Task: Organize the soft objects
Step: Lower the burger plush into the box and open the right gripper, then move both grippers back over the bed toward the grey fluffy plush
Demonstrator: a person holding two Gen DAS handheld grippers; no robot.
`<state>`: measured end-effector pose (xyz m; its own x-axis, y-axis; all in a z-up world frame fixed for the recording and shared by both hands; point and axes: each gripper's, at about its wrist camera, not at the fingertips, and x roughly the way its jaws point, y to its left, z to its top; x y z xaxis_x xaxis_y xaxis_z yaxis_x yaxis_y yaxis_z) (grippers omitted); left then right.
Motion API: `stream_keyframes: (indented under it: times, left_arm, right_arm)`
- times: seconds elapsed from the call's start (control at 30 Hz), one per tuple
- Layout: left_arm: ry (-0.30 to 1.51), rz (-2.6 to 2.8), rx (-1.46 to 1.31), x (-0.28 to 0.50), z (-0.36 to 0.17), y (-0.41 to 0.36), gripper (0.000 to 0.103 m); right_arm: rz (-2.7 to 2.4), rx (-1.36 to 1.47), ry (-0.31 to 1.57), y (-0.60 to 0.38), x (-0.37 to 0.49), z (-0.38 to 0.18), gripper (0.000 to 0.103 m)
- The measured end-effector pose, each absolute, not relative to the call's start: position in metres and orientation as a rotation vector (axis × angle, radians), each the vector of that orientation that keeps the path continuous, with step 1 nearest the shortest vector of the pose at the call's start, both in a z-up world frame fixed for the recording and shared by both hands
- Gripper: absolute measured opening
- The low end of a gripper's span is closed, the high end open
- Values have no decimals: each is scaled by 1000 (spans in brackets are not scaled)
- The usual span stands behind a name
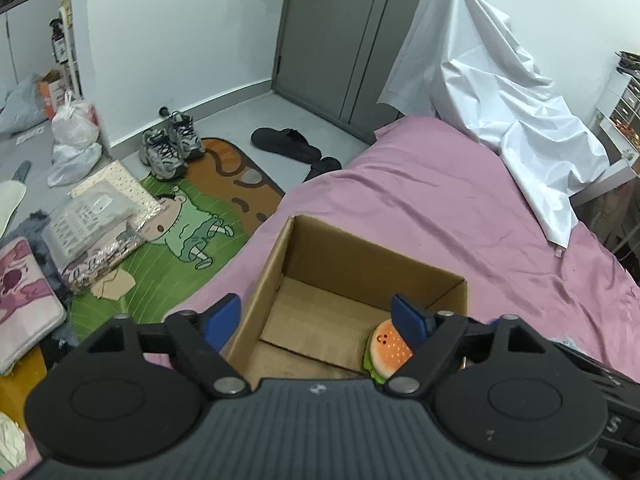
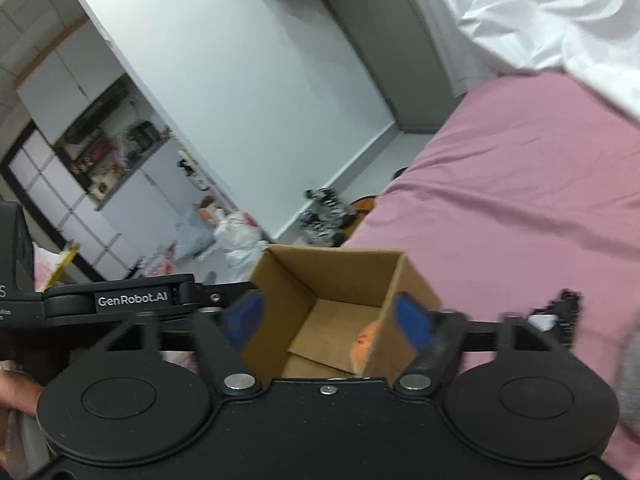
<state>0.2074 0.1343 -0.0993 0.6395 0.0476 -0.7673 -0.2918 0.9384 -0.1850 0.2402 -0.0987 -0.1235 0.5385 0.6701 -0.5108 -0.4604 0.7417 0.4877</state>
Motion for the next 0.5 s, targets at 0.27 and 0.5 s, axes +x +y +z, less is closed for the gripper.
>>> stream_keyframes:
  times: [0.27,0.5]
  left_arm:
    - [845,242,-325,192,-89,126,90]
    - [849,168,-323,182,-74,114,91]
  right_arm:
    - [605,240,718,-116,221,-103,100]
    - [584,223,682,-133,206,-88,103]
